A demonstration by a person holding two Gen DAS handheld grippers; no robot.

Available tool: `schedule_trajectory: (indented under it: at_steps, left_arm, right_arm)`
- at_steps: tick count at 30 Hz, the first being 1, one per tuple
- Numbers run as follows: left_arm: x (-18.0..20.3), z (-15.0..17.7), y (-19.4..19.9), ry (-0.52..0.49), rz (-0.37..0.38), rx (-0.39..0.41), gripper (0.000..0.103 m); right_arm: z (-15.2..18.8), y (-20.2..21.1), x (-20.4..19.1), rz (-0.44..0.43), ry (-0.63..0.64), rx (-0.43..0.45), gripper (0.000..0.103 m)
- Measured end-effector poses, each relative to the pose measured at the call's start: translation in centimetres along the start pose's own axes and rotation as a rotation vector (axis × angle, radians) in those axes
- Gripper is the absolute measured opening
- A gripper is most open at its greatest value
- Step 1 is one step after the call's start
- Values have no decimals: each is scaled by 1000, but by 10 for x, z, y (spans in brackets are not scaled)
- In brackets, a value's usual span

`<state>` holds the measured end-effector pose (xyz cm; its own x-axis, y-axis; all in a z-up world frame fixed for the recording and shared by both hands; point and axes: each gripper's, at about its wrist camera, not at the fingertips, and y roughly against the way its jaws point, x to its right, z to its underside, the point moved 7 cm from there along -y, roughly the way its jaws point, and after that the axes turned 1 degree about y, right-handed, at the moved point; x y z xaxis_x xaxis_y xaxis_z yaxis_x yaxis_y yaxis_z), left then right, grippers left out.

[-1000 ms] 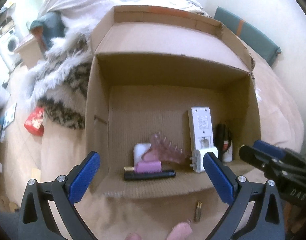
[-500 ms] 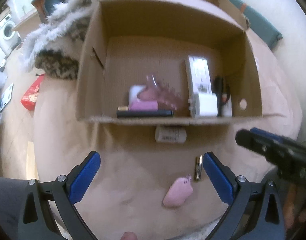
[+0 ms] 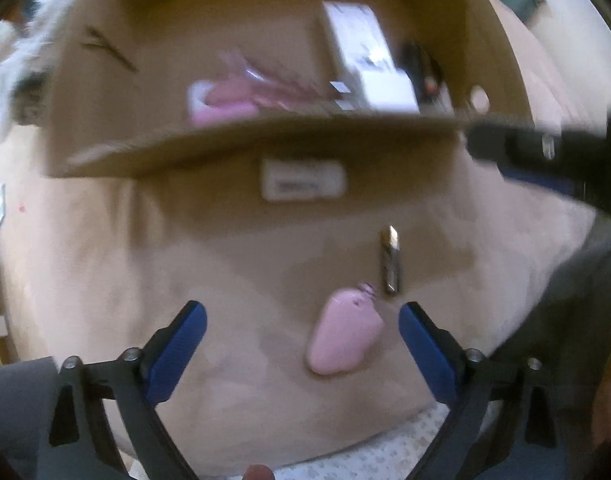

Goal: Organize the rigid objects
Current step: 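Grasp the pink keychain pouch with the left tool while the right tool grasps the gold AA battery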

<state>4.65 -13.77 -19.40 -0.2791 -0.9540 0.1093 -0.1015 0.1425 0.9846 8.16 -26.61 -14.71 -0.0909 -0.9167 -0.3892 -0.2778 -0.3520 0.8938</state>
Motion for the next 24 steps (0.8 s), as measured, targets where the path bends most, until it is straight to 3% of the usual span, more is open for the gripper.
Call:
schedule_trajectory:
  at_steps: [4,10,13,15,16,20,24]
  left_arm:
    - [17,11,-29,-79,3,-104,90]
    - [13,2,-36,-39,-3,-82,73]
    - [8,1,-35,-24,-8,-75,58]
    - [5,0,-32,-25,-30,-66,36]
    - [4,0,-32,-18,-31,-66,34]
    - [-4,1,-31,26,-7,-80,33]
    - [-19,-4,-27,65,-32,-67,33]
  right_arm:
    - [-3,-1,0,5,-2,2,63]
    - [-5,-4,4,13,-19,-3,63]
    - [-5,-6,4,16,-18,-9,63]
    - [-6,-10,3,19,-15,-20,63]
    - [-6,-12,2,21,-15,-26,63]
    - [-6,-21,3,21,-20,-58,63]
    - [1,-32,1,19,-11,-100,63]
